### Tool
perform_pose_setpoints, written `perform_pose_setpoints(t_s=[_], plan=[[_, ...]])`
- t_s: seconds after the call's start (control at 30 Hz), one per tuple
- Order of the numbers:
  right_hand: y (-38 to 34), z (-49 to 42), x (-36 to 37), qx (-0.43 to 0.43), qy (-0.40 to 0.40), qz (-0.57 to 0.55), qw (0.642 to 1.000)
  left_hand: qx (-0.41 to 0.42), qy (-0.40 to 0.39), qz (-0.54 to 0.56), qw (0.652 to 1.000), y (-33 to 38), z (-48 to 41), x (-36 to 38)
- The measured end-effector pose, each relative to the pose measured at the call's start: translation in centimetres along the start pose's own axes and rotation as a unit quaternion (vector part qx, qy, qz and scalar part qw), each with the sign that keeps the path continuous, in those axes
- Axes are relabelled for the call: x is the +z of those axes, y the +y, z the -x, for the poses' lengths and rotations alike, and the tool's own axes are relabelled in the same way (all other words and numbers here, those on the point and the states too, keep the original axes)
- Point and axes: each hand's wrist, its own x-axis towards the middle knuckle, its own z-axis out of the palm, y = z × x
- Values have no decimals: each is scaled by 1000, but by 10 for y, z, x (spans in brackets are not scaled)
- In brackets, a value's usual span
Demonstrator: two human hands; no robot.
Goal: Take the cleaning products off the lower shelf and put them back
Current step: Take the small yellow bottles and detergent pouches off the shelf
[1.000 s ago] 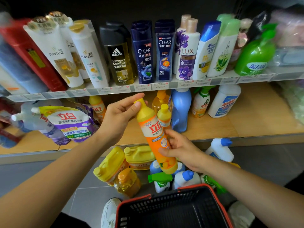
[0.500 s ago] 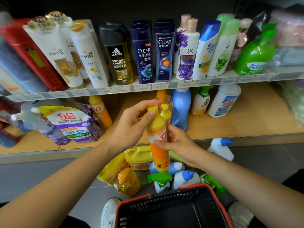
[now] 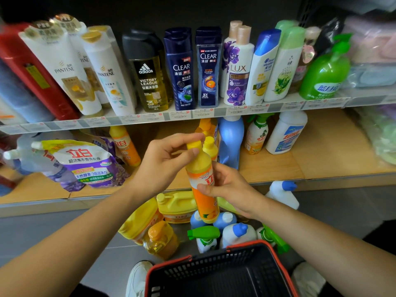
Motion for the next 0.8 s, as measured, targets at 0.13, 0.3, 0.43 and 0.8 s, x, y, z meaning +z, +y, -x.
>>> perform_pose_setpoints(t_s=[0.13, 0.3, 0.43, 0.8], plan=[[-1, 1, 1, 0, 3, 1, 1000, -8, 1, 22, 1000, -1, 1, 1], [1, 2, 0, 4, 3, 10, 1000, -27, -2, 60, 998, -2, 0, -3], [2, 2, 0, 7, 9, 9, 1000, -12, -10, 32, 999, -1, 1, -2], [2, 3, -2, 10, 13, 25, 1000, -22, -7, 36, 999, -6, -1, -5]])
